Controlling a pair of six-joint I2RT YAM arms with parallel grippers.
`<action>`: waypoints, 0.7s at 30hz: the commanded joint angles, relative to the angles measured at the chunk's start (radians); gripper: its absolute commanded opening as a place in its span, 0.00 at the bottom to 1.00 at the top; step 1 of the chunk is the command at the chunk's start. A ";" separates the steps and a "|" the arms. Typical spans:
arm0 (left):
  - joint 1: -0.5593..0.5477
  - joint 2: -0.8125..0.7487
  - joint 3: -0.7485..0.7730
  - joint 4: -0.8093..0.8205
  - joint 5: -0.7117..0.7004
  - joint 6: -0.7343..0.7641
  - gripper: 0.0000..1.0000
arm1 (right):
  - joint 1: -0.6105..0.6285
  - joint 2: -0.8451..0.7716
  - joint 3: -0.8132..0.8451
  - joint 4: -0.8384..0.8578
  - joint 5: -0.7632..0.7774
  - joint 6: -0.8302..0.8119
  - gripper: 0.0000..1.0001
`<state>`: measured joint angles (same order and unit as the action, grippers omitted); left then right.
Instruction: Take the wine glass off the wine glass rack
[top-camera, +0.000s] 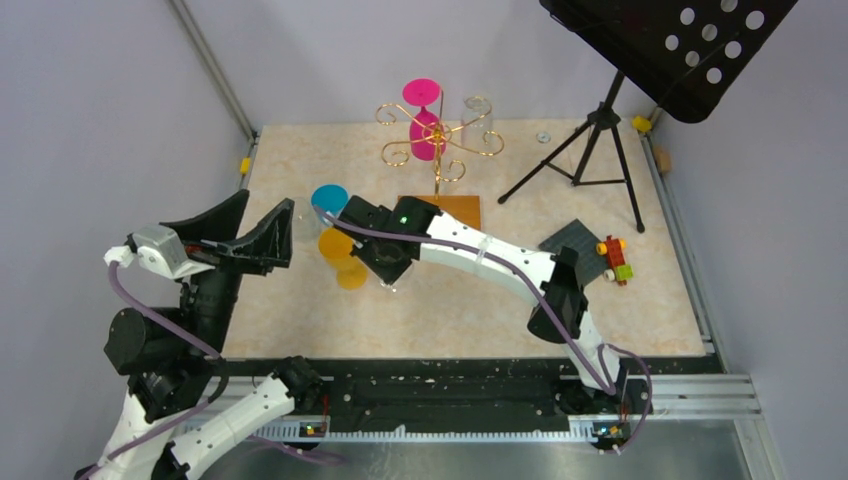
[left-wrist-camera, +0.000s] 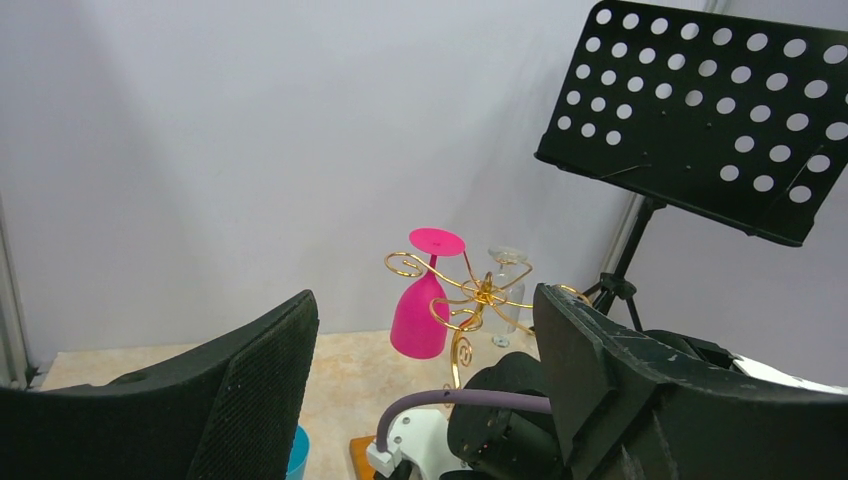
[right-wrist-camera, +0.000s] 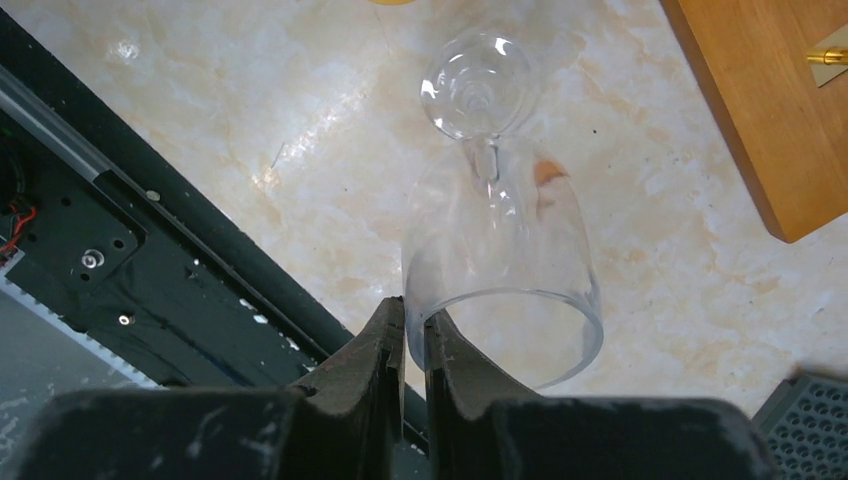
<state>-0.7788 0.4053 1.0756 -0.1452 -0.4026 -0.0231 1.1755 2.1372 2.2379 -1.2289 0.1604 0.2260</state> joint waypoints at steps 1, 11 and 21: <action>-0.002 -0.016 0.027 0.001 -0.020 0.014 0.82 | -0.007 0.009 0.075 -0.031 0.024 -0.022 0.14; -0.002 -0.011 0.027 0.001 -0.026 0.014 0.82 | -0.030 0.026 0.109 -0.022 0.044 -0.028 0.28; -0.002 -0.007 0.037 -0.002 -0.027 0.014 0.82 | -0.072 0.047 0.111 0.061 0.015 -0.020 0.31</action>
<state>-0.7788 0.3992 1.0782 -0.1543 -0.4179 -0.0231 1.1267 2.1643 2.3024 -1.2243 0.1791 0.2092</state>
